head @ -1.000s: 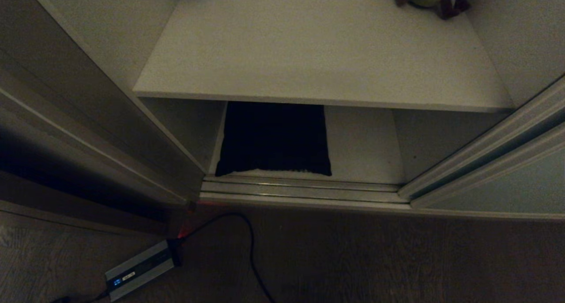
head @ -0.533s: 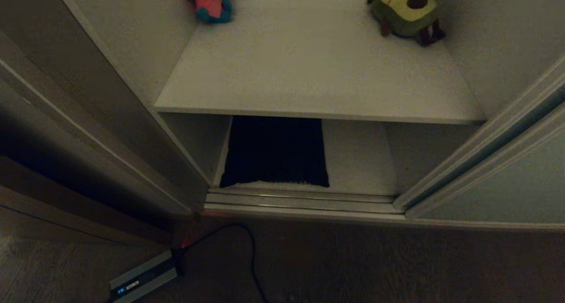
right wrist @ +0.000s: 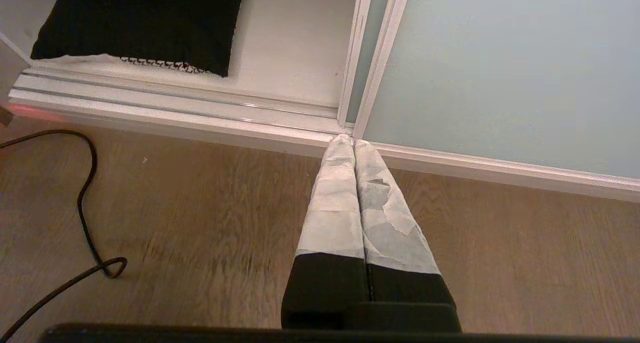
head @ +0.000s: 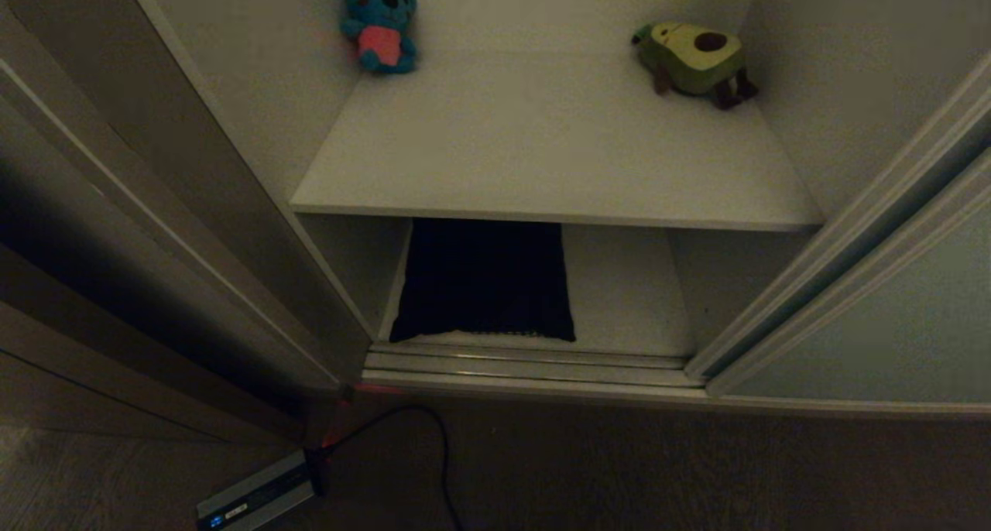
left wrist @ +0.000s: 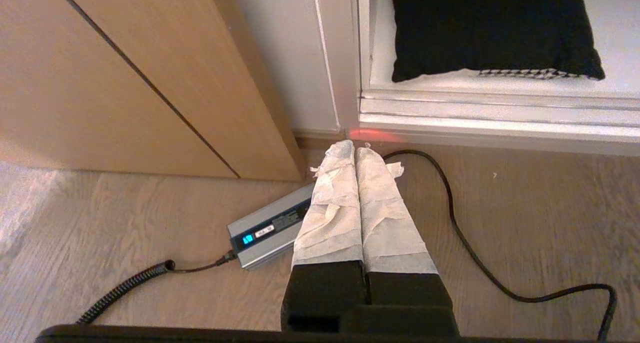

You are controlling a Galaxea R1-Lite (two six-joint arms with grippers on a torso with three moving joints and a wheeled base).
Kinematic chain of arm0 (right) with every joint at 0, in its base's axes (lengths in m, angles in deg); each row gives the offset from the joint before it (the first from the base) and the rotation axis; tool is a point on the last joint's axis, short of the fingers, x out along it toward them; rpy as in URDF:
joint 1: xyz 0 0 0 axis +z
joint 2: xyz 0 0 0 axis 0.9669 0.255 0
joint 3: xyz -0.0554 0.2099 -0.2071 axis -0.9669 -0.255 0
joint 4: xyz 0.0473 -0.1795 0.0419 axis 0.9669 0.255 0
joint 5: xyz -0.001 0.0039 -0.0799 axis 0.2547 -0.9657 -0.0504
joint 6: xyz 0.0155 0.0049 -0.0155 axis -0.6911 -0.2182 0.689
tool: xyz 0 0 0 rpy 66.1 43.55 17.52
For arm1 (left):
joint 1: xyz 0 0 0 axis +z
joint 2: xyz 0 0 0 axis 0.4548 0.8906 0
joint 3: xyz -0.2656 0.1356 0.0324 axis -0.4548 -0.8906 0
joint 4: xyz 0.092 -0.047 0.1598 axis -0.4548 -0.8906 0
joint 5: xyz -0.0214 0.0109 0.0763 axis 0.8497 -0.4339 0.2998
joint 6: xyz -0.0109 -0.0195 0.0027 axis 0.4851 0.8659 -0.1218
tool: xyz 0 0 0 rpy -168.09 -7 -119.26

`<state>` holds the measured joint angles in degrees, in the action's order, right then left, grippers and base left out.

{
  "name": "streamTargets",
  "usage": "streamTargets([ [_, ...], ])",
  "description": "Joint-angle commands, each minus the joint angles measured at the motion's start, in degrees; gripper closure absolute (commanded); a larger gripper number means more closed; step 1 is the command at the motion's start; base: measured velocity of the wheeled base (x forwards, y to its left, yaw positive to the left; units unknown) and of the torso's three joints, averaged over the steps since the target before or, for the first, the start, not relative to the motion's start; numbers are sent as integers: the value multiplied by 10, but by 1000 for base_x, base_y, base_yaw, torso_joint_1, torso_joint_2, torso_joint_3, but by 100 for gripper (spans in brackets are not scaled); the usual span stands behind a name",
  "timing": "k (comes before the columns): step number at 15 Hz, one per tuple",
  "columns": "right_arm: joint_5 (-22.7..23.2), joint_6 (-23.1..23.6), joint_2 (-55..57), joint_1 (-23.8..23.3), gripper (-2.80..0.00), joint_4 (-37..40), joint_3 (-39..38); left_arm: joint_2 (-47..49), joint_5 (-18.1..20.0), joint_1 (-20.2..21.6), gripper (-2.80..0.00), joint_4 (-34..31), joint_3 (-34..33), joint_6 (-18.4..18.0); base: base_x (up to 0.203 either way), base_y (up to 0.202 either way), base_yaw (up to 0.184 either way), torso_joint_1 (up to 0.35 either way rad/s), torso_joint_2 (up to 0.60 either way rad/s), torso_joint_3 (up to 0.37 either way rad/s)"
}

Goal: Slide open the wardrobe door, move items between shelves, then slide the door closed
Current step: Close the door

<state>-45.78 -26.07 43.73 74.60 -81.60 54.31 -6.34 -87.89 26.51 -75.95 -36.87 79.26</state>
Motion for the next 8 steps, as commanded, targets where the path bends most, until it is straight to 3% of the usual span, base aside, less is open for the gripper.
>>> streamTargets([
  [1, 0, 0, 1, 0, 0, 0, -2, 1, 0, 0, 0, 0, 0, 0, 0, 0, 0, 0, 0, 0],
  [8, 0, 0, 1, 0, 0, 0, -2, 1, -1, 0, 0, 2, -1, 0, 0, 0, 0, 2, 1, 40],
])
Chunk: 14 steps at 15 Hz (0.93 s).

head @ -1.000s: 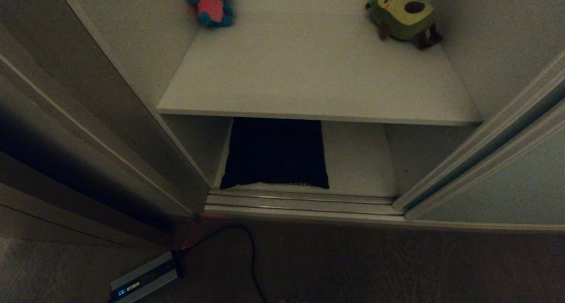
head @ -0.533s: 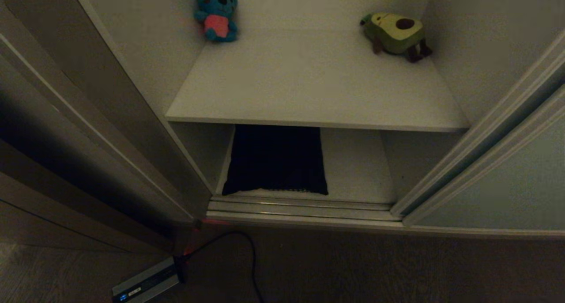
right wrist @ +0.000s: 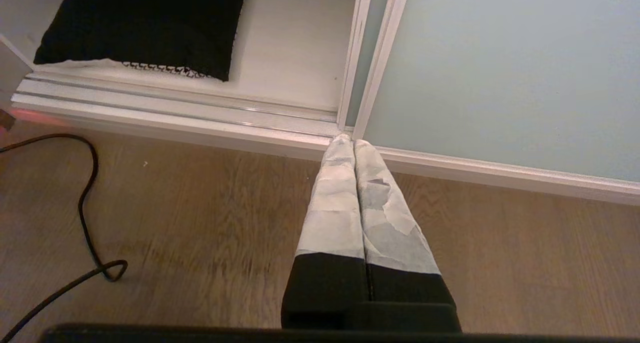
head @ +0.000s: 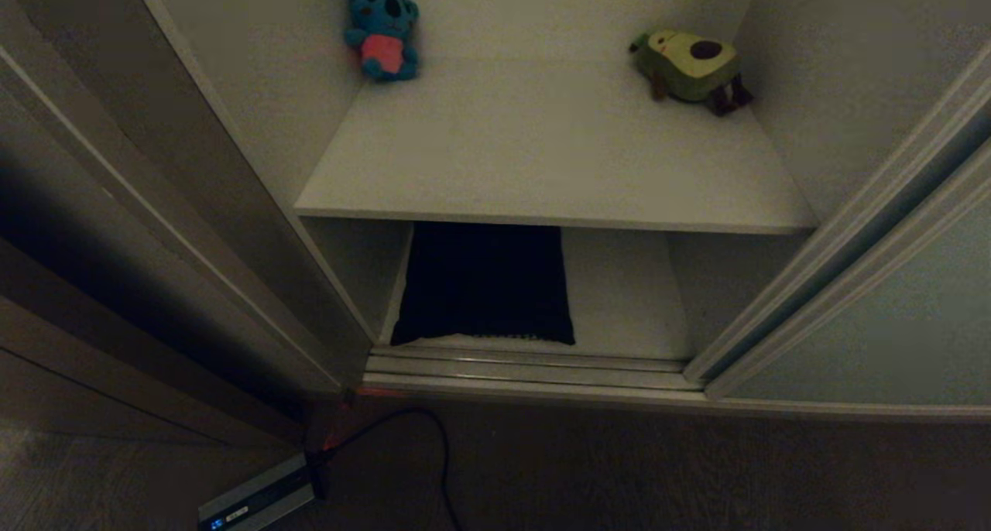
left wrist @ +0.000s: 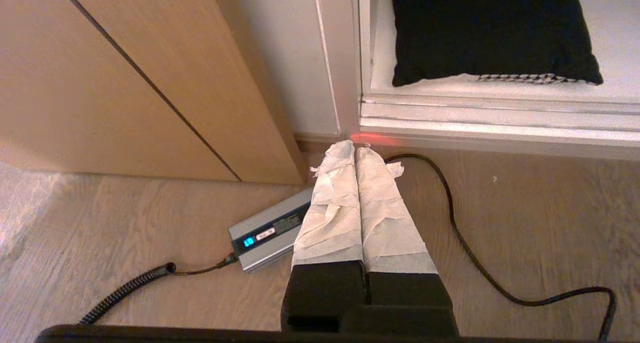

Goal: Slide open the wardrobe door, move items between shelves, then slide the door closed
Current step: Close the door

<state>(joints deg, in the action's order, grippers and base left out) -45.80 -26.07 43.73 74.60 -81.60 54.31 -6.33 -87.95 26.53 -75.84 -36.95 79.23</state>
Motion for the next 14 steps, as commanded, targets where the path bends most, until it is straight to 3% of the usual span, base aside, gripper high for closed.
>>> streamTargets([
  [1, 0, 1, 1, 0, 0, 0, -2, 1, -1, 0, 0, -1, 0, 1, 0, 0, 0, 0, 0, 0],
  [10, 0, 0, 0, 0, 0, 0, -2, 1, -1, 0, 0, 0, 0, 0, 0, 0, 0, 0, 0, 0],
  [14, 3, 25, -1, 0, 0, 3, -2, 1, -1, 0, 0, 0, 0, 1, 0, 0, 0, 0, 0, 0],
])
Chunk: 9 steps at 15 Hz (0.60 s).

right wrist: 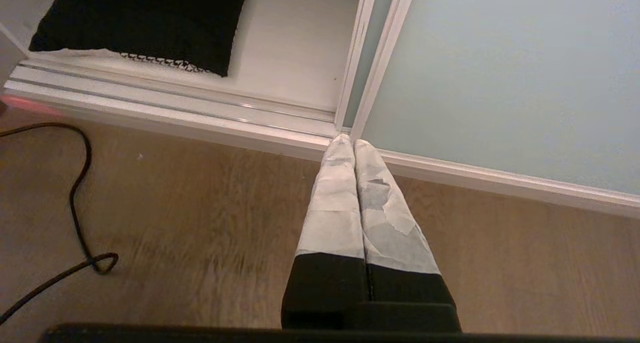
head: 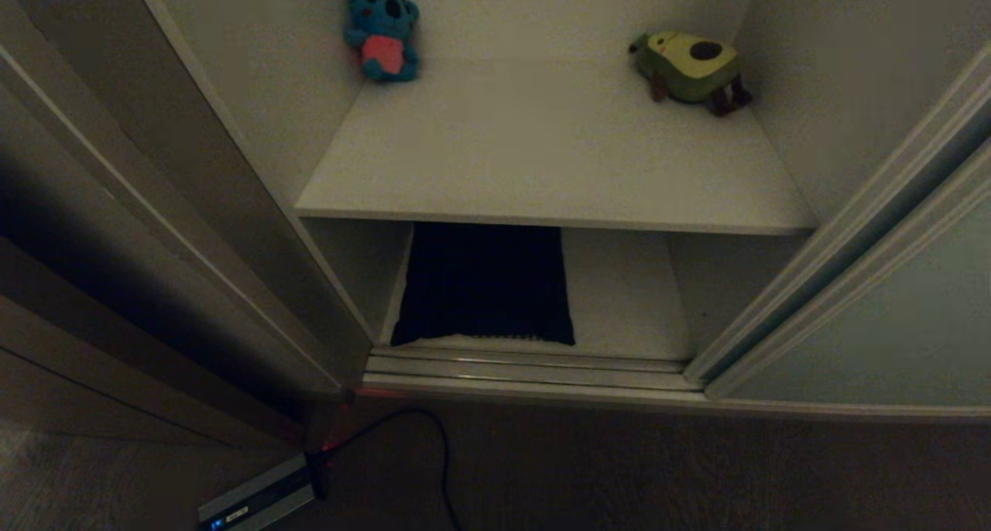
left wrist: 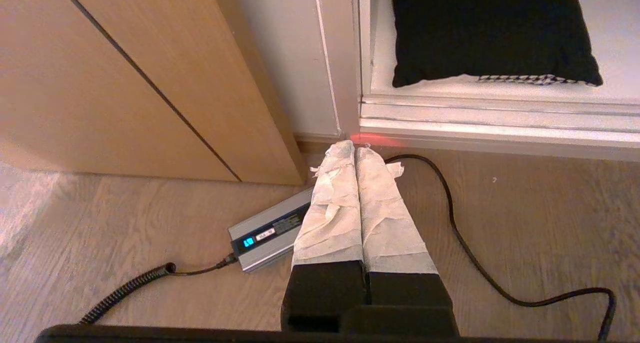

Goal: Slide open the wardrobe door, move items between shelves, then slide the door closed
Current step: Close the door

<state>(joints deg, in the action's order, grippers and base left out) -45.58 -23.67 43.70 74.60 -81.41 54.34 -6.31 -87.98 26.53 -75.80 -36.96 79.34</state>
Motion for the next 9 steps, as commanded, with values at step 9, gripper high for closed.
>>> streamTargets([
  [9, -37, -30, 77, 0, 0, 200, 354, 1, 0, 0, 0, 0, 0, -1, 0, 0, 0, 0, 0, 0],
])
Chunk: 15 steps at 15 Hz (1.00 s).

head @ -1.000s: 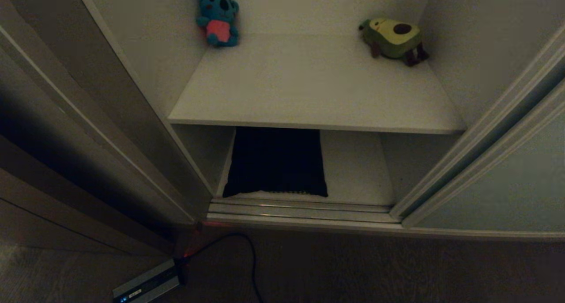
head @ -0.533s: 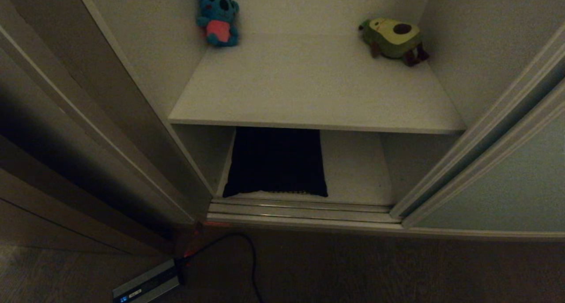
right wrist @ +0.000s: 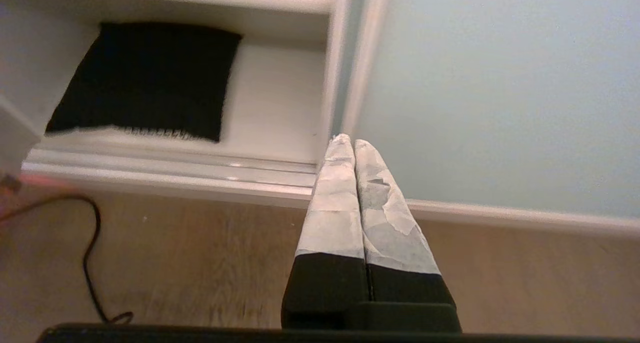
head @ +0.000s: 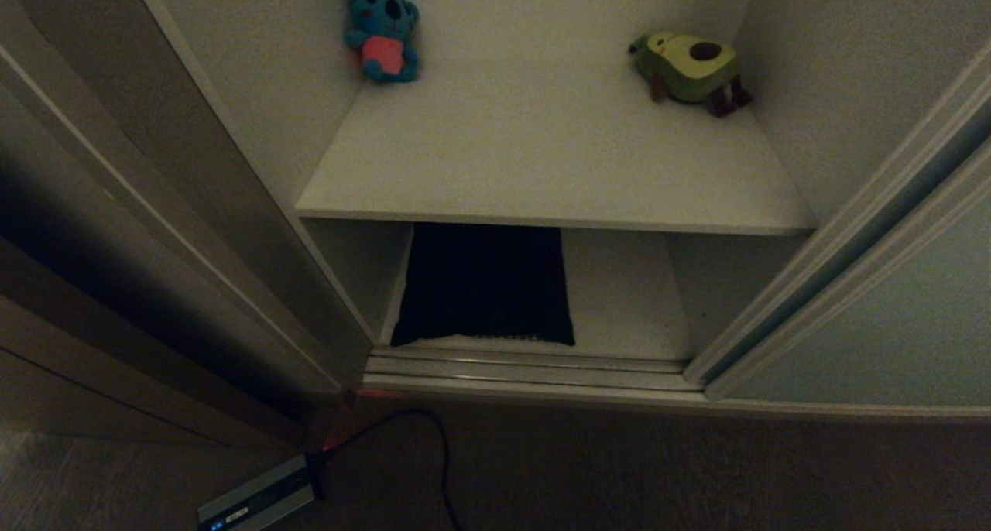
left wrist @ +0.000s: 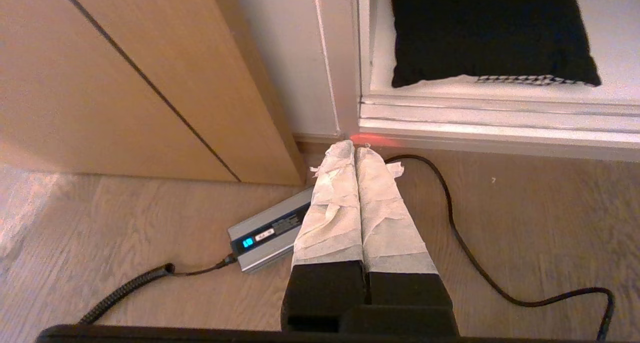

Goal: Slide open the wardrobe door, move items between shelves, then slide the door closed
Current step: Close the door

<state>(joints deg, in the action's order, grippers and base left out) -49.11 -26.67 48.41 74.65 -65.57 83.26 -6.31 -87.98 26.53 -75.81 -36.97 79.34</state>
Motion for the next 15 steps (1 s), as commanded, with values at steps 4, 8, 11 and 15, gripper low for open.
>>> streamTargets([
  [4, -83, -12, 164, -6, 0, 135, 196, 1, 0, 0, 0, 0, 0, 0, 0, 0, 0, 0, 0, 0],
  [8, -118, -64, 268, -2, 0, 144, 278, 1, 0, 0, 0, 0, 0, 0, 0, 0, 0, 0, 0, 0],
  [11, 3, -106, 348, -78, 0, 141, 338, 1, 0, 0, 0, 0, 0, 0, 0, 0, 0, 0, 0, 0],
  [15, 160, -110, 414, -225, 0, 114, 370, 1, 0, 0, 0, 0, 0, 0, 0, 0, 0, 0, 0, 0],
])
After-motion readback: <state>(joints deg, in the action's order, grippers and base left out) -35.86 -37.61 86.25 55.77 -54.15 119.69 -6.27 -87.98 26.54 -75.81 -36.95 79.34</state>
